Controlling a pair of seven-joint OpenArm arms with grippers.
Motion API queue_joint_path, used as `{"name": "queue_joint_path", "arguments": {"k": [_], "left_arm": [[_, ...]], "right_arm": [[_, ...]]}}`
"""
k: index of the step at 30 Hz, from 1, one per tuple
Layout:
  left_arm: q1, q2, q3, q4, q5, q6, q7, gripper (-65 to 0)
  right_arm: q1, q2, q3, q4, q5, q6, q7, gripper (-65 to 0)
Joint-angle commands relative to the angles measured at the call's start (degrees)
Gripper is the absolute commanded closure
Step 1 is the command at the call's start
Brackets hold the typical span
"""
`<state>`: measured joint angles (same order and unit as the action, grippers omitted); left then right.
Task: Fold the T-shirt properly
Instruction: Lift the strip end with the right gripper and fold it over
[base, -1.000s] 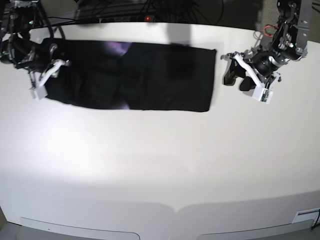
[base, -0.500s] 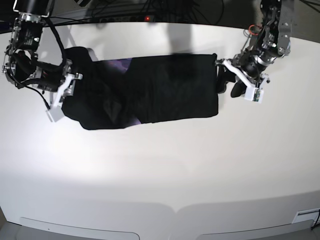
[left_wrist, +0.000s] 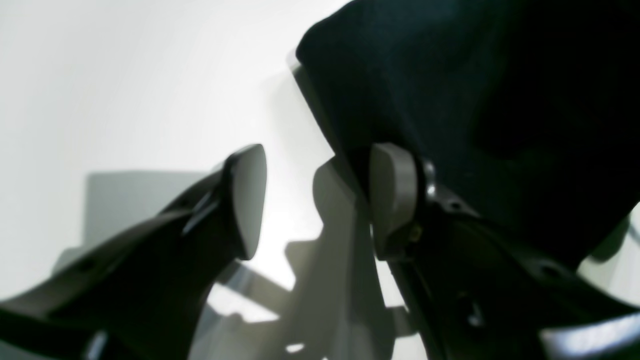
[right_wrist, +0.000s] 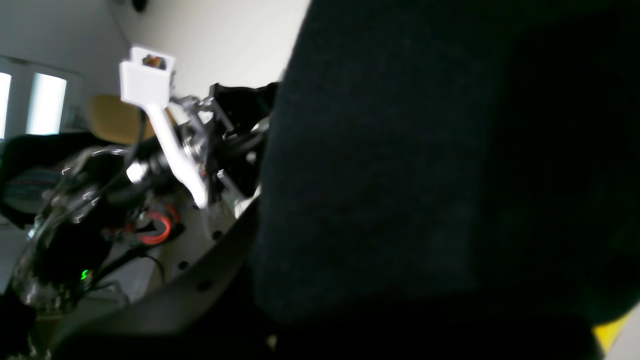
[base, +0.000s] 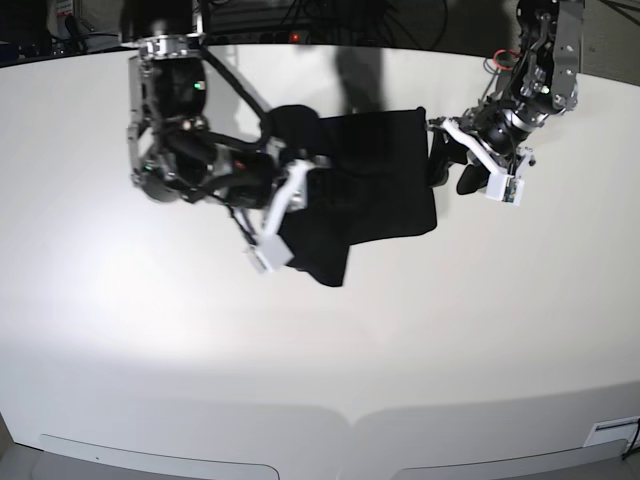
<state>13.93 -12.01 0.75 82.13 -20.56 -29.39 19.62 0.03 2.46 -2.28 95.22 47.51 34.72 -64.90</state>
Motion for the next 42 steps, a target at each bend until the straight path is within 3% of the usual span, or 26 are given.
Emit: {"name": "queue_joint_path", "arguments": {"k": [1, 6, 10, 14, 17, 21, 25, 31, 36, 39, 42], "left_arm": [[0.2, -0.1, 0.2, -0.1, 1.0, -0.2, 3.3, -32.1], [0.2, -0.1, 0.2, -0.1, 1.0, -0.2, 3.3, -32.1], [0.2, -0.1, 0.2, -0.1, 1.0, -0.2, 3.5, -32.1], [0.2, -0.1, 0.2, -0.1, 1.0, -0.2, 4.3, -32.1], [0.2, -0.3, 0.1, 0.0, 1.0, -0.2, 4.3, -32.1], [0.1, -1.6, 0.0, 0.2, 1.0, -0.2, 4.3, -32.1], [-0.2, -4.0, 0.0, 0.4, 1.0, 0.0, 4.4, -32.1], [-0.3, -11.4, 0.0, 4.4, 0.6, 8.6, 4.3, -32.1], [-1.0, -17.7, -0.1, 9.0, 0.7, 17.5, 6.1, -32.2], [-0.9, -20.1, -0.6, 11.4, 0.6, 20.9, 6.4, -32.0], [-0.5, -20.4, -2.8, 14.4, -0.3, 20.9, 8.3, -28.8]], "right_arm": [[0.9, -1.6, -1.1, 0.9, 0.3, -0.4, 1.4, 0.0], [0.9, -6.9, -5.9, 0.9, -5.3, -2.6, 4.1, 0.0], [0.9, -8.1, -9.5, 0.9, -7.0, -2.6, 4.1, 0.0], [0.9, -8.7, -12.0, 0.9, -4.7, -2.6, 4.1, -28.2], [0.9, -8.7, -13.7, 0.9, -1.2, -2.6, 4.5, -34.3], [1.2, -9.2, -14.3, 0.9, 4.5, -2.6, 6.3, -34.3], [3.1, -11.0, -14.3, 0.9, 5.7, -2.1, 5.6, -34.3], [7.9, -11.5, -14.2, 0.9, 4.9, -1.4, 4.9, -34.3], [11.5, -11.5, -14.2, 0.9, -4.2, -1.5, 4.9, -33.5], [12.4, -11.0, -14.2, 0.9, -8.4, -1.5, 4.9, -23.4], [12.5, -8.4, -14.2, 0.9, -11.6, -1.5, 3.8, -4.4]]}}
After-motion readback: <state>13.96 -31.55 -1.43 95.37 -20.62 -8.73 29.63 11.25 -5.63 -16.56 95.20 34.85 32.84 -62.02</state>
